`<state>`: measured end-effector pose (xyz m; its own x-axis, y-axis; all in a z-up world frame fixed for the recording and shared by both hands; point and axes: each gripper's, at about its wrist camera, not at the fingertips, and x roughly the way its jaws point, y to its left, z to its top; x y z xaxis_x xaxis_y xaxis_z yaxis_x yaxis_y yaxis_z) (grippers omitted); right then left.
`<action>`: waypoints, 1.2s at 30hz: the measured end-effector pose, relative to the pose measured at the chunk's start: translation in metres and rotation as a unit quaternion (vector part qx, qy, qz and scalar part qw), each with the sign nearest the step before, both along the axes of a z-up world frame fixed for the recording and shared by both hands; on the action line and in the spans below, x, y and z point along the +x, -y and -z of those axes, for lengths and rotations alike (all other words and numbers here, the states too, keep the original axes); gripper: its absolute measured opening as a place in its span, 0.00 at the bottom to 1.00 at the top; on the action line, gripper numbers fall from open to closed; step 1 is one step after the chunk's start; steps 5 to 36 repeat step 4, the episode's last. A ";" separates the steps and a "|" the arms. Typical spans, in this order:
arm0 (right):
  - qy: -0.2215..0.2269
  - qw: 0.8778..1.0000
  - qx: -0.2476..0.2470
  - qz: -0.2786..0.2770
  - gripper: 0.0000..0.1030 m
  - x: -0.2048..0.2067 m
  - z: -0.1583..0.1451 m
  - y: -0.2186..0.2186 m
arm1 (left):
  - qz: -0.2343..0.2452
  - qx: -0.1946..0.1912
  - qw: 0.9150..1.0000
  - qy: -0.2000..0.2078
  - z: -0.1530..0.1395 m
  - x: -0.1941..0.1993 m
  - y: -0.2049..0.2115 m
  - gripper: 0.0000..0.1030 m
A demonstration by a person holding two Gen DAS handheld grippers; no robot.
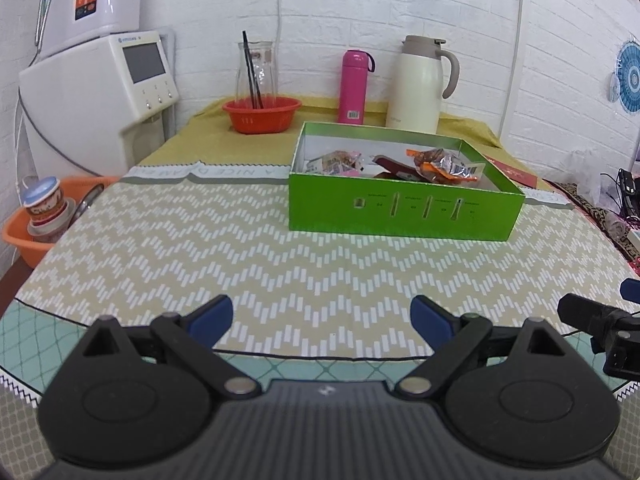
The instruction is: Organize snacks
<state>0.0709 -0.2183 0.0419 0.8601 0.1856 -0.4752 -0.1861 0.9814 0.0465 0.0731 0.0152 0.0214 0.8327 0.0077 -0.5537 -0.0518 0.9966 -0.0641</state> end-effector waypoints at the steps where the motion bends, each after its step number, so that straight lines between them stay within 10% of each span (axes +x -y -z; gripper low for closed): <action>1: -0.001 1.000 -0.001 0.000 1.00 0.000 0.000 0.000 | 0.001 -0.001 1.000 -0.002 0.001 0.000 0.000 0.89; 36: -0.002 1.000 -0.001 0.000 1.00 0.001 0.001 -0.001 | -0.001 -0.001 1.000 -0.004 0.001 0.001 -0.001 0.89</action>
